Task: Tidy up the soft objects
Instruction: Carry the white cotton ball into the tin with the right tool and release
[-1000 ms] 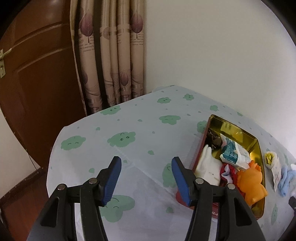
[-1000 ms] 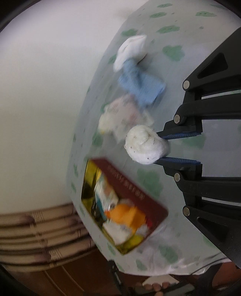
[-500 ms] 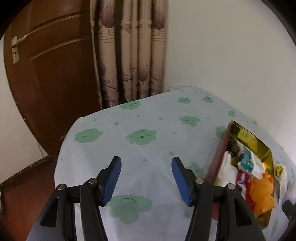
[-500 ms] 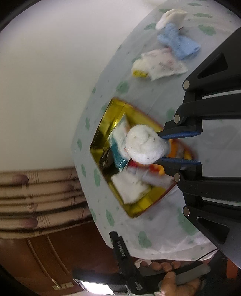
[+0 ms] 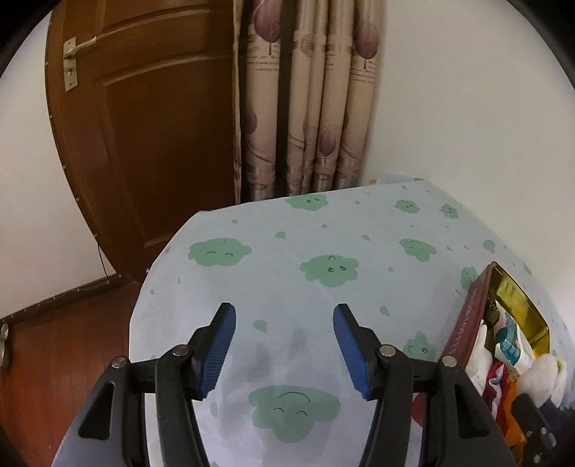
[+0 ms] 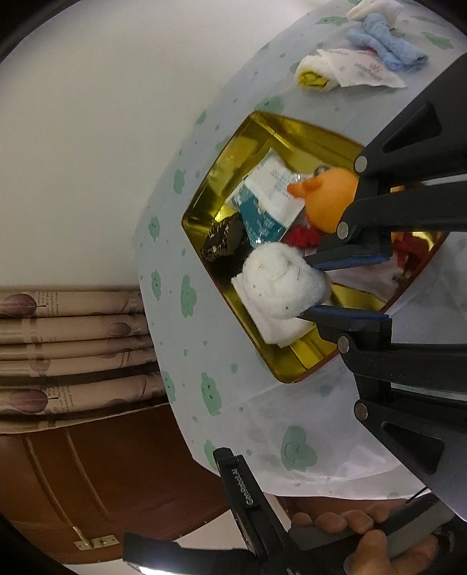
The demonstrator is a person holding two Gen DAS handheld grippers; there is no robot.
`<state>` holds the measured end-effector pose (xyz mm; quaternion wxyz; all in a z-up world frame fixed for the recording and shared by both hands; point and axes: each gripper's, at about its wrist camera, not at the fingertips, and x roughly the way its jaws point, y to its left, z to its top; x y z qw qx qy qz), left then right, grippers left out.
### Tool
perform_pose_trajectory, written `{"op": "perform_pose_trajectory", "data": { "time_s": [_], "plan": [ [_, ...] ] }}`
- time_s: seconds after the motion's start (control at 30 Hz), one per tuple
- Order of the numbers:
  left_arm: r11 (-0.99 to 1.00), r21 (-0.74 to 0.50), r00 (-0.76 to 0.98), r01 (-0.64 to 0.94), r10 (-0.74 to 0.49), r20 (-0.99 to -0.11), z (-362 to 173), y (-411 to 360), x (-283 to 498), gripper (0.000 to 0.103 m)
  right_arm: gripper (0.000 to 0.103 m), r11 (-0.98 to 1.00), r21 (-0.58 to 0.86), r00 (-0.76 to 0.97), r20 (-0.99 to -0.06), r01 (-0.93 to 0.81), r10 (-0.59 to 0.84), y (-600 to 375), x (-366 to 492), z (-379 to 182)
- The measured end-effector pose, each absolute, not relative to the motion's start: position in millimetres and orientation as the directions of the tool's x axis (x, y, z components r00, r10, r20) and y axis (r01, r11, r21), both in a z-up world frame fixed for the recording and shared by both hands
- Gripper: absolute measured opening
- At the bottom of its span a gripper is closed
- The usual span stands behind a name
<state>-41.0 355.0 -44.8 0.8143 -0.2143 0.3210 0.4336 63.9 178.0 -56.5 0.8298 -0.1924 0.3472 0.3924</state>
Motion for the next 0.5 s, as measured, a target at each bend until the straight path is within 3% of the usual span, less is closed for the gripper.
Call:
{"op": "perform_pose_trajectory", "data": {
  "time_s": [0.33, 0.4, 0.5],
  "plan": [
    [0.527, -0.076, 0.413, -0.846, 0.559, -0.719, -46.9, 356.1, -41.7, 0.058, 0.025, 0.622, -0.042, 0.438, -0.747, -0.782, 0.5, 184.6, 68.5, -71.0],
    [0.529, -0.075, 0.413, -0.845, 0.559, -0.719, -47.0, 355.4, -41.1, 0.058, 0.037, 0.632, -0.035, 0.443, -0.743, -0.775, 0.502, 182.1, 69.1, -69.7],
    [0.529, -0.073, 0.413, -0.846, 0.56, -0.718, -46.6, 355.1, -41.3, 0.058, 0.046, 0.632, -0.023, 0.444, -0.732, -0.774, 0.517, 177.1, 66.8, -64.9]
  ]
}}
